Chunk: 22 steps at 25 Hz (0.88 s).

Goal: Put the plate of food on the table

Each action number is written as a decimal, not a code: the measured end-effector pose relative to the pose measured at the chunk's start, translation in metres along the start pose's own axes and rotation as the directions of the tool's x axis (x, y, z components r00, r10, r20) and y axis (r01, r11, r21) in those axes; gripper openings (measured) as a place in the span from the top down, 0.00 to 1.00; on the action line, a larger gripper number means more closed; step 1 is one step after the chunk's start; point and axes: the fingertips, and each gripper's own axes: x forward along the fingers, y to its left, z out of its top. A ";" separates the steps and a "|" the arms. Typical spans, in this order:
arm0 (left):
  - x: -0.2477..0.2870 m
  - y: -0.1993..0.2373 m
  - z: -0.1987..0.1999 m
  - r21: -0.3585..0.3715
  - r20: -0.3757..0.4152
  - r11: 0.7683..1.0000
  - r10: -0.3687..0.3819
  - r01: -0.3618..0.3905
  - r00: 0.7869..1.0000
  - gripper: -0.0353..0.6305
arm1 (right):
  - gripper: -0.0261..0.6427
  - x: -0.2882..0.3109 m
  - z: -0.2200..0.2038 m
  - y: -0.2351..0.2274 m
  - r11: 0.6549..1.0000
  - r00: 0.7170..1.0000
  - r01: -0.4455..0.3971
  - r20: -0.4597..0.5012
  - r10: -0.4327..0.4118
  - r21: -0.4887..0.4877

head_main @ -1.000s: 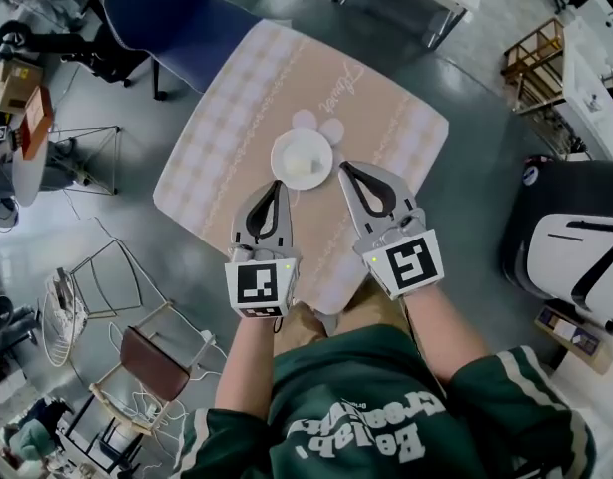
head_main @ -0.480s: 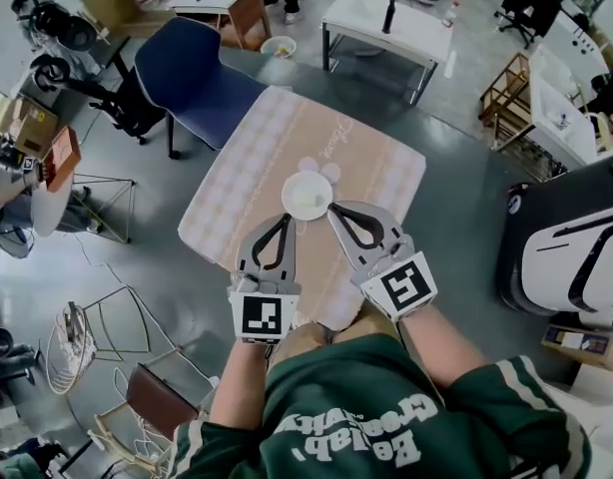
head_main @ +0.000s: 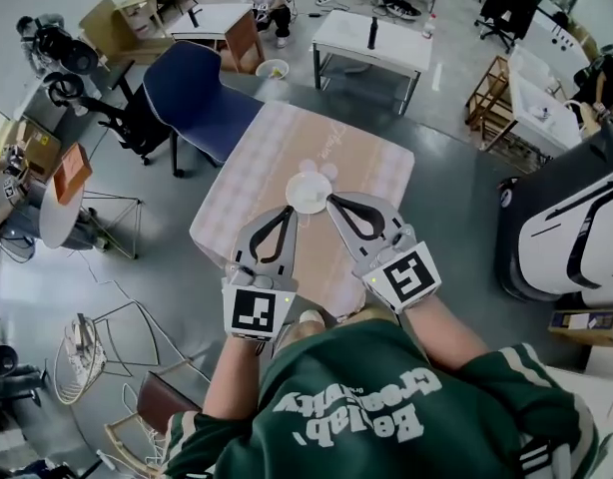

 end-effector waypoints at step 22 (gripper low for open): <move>-0.056 0.001 0.007 0.007 0.037 0.997 -0.079 0.079 0.996 0.93 | 0.94 -0.010 0.012 0.064 0.998 0.999 0.042 0.006 -0.042 -0.050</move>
